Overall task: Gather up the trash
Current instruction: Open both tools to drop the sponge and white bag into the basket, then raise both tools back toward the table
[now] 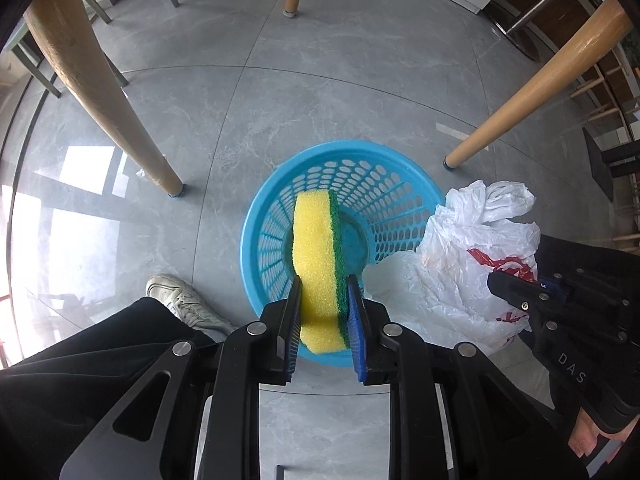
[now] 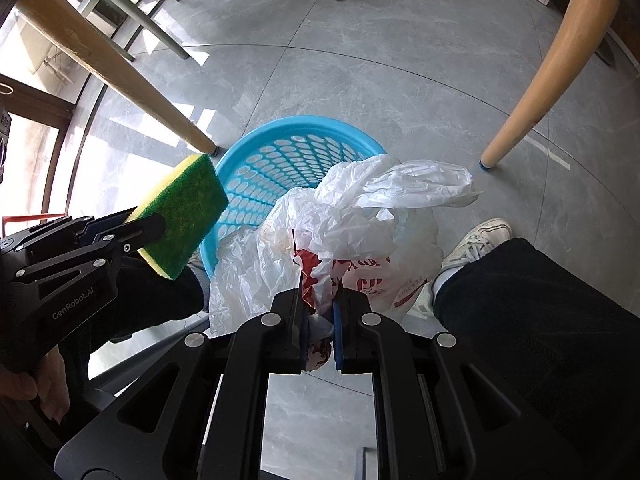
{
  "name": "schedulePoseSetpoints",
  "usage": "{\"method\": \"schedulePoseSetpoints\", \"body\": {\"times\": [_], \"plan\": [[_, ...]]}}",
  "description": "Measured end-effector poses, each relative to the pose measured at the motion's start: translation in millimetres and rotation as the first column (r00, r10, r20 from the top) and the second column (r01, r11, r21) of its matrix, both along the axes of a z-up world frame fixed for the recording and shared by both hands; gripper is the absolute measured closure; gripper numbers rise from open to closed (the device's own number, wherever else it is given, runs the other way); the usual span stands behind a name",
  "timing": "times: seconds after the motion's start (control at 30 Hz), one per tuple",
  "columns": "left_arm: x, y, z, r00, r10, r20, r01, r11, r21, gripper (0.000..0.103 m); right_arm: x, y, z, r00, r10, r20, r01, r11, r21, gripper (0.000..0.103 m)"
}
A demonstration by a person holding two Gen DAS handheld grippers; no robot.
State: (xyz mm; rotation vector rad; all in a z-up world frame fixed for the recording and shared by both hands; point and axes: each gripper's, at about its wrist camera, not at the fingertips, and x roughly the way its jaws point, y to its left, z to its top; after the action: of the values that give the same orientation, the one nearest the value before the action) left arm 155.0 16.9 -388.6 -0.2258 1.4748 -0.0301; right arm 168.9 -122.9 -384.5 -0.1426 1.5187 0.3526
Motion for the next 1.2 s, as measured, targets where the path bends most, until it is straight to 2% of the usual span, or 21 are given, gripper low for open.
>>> {"method": "schedulePoseSetpoints", "body": {"times": [0.27, 0.33, 0.37, 0.43, 0.5, 0.6, 0.9, 1.03, 1.2], "plan": [[19, 1, -33, 0.998, -0.006, -0.058, 0.005, 1.000, -0.016, 0.082, 11, 10, -37, 0.997, 0.007, -0.073, -0.007, 1.000, -0.012, 0.093], [24, 2, -40, 0.998, -0.001, -0.068, -0.001, 0.999, -0.033, 0.079, 14, 11, -44, 0.997, 0.006, -0.083, -0.006, 1.000, -0.006, 0.091], [25, 3, -41, 0.997, 0.005, -0.073, -0.009, 0.999, -0.043, 0.078, 15, 12, -45, 0.997, 0.003, -0.082, -0.003, 1.000, -0.006, 0.080], [28, 7, -39, 0.997, 0.037, -0.062, -0.040, 0.998, -0.052, 0.071, 16, 12, -47, 0.996, -0.002, -0.086, 0.002, 1.000, 0.002, 0.062], [30, 11, -36, 0.998, 0.055, -0.044, -0.058, 0.997, -0.060, 0.063, 16, 12, -47, 0.997, 0.004, -0.082, -0.004, 1.000, -0.006, 0.062], [28, 11, -34, 0.998, 0.055, -0.037, -0.056, 0.998, -0.029, 0.066, 15, 12, -46, 0.997, 0.013, -0.071, -0.015, 1.000, -0.023, 0.062], [11, 22, -17, 0.997, 0.062, -0.044, -0.062, 0.998, 0.004, 0.066, 6, -4, -22, 0.999, -0.002, -0.044, 0.001, 0.999, -0.033, 0.061], [1, 22, -1, 0.997, 0.066, -0.031, -0.067, 0.998, -0.011, 0.062, 0, -14, 0, 1.000, -0.026, -0.015, 0.026, 1.000, -0.001, 0.051], [-19, 23, 14, 0.993, 0.099, -0.065, -0.098, 0.995, 0.029, 0.061, -14, -31, 28, 0.997, -0.067, 0.024, 0.067, 0.998, 0.016, 0.048]]}}
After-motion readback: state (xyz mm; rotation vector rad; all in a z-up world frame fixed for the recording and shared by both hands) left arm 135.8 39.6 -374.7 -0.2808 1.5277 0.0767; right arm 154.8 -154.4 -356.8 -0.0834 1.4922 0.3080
